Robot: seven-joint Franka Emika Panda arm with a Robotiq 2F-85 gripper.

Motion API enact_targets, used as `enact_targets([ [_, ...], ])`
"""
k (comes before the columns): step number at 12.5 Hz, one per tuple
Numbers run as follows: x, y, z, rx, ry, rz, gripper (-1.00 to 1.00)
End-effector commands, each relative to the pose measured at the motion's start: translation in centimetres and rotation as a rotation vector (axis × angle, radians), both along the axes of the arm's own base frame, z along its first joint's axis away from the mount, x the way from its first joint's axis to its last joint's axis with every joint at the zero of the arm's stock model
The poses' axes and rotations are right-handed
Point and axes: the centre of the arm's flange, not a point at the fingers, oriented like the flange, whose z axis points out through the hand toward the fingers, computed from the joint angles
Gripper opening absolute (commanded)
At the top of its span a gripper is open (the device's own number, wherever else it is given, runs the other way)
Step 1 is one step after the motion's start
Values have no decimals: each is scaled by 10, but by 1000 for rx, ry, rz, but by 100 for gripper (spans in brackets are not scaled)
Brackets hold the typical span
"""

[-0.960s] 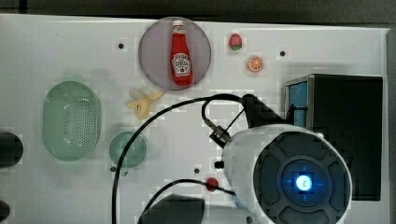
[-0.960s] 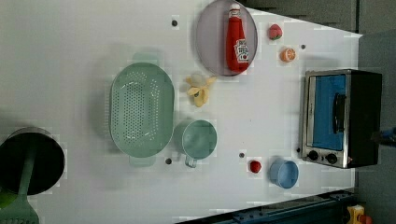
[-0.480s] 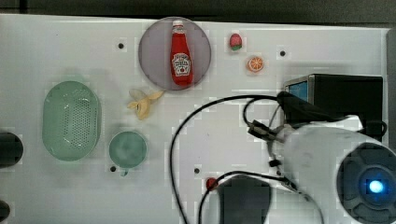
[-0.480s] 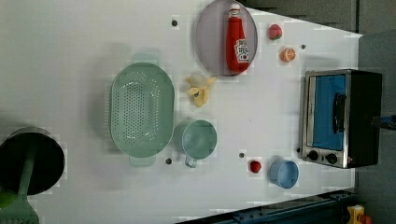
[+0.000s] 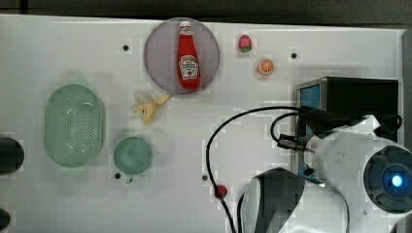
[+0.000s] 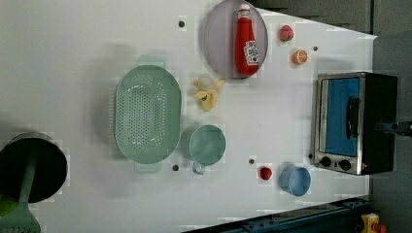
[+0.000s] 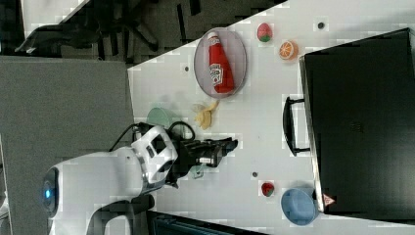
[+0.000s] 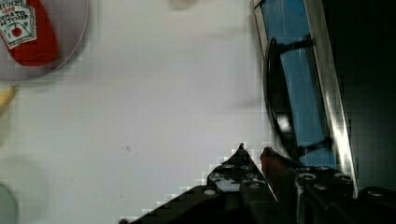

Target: Flap open oven.

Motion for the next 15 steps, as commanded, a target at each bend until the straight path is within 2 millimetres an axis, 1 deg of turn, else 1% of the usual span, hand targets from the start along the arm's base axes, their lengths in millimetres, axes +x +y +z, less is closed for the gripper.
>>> enact_targets([
  [1,3,-35,-24,-38,0,109,-65],
  [3,4,-51,-41,-48,9,85,-65],
  [5,7,-59,-58,-60,20,73,-65],
  [9,19,-66,-92,-93,33,73,-65],
  [12,22,-69,-121,-103,69,74,-65],
  [15,26,-69,-141,-115,86,80,-65],
])
